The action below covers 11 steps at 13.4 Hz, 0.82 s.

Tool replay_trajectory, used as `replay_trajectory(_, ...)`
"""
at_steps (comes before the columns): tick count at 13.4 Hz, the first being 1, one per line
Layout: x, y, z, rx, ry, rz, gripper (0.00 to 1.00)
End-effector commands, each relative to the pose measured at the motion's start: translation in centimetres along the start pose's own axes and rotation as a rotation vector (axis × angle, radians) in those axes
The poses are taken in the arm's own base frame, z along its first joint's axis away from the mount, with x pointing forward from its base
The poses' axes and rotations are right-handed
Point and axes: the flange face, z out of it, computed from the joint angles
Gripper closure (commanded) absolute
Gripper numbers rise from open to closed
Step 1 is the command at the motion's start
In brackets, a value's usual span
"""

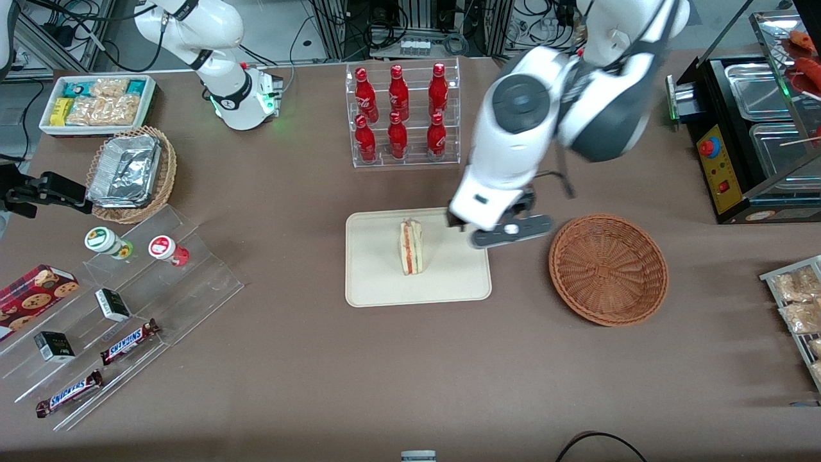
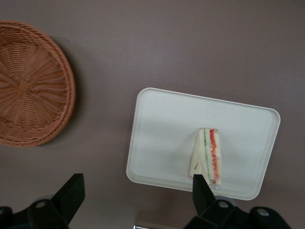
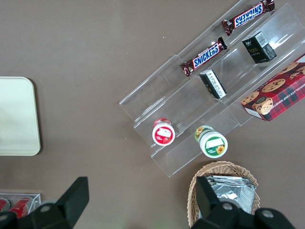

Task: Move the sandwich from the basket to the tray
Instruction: 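Raise the left gripper off the sandwich and withdraw it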

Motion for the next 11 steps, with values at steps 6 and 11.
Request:
replay_trajectory(6,2.1,-12.6,-4.3,0.025,-0.050,0.064,0.00)
replay_trajectory(11,4.5,-23.1,-6.8,0.019,-0.085,0.106,0.00)
